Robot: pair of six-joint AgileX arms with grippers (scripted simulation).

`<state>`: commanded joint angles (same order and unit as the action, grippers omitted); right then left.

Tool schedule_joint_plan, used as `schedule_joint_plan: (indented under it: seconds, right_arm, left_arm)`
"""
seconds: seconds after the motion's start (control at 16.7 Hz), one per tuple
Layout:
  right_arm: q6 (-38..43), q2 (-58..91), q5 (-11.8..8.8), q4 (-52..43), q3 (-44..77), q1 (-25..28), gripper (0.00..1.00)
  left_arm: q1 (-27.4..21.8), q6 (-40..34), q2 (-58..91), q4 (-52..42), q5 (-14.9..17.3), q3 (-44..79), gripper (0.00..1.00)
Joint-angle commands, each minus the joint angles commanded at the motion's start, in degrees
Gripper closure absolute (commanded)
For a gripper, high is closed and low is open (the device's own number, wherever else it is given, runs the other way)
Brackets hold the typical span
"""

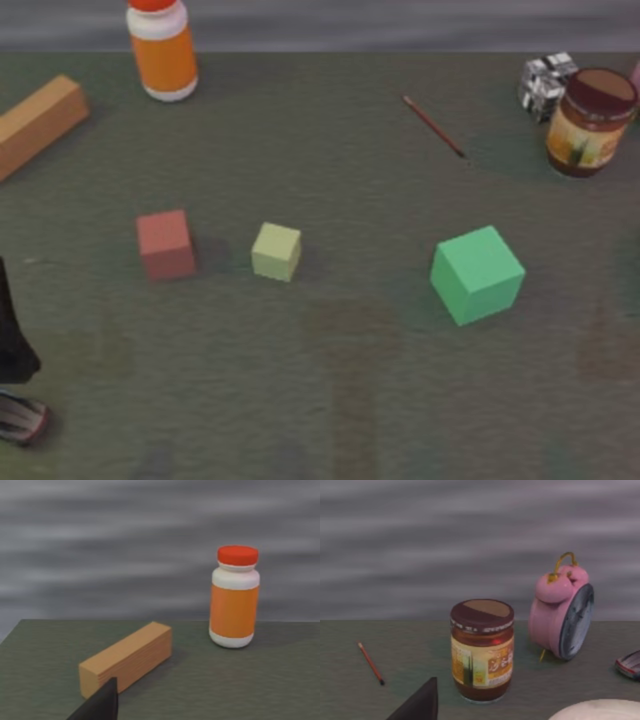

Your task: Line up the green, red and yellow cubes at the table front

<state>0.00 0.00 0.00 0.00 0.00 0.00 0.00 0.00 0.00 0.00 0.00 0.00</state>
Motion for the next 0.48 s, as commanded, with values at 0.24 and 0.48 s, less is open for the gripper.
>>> schedule_joint_plan:
  seconds: [0.24, 0.48]
  right_arm:
    - [0.0, 0.0, 0.0, 0.0, 0.0, 0.0, 0.0]
    - [0.0, 0.0, 0.0, 0.0, 0.0, 0.0, 0.0]
  left_arm:
    - [-0.46, -0.18, 1.72, -1.2, -0.01, 1.69, 0.0]
    - [-3.11, -1.17, 12.33, -7.79, -0.01, 12.18, 0.0]
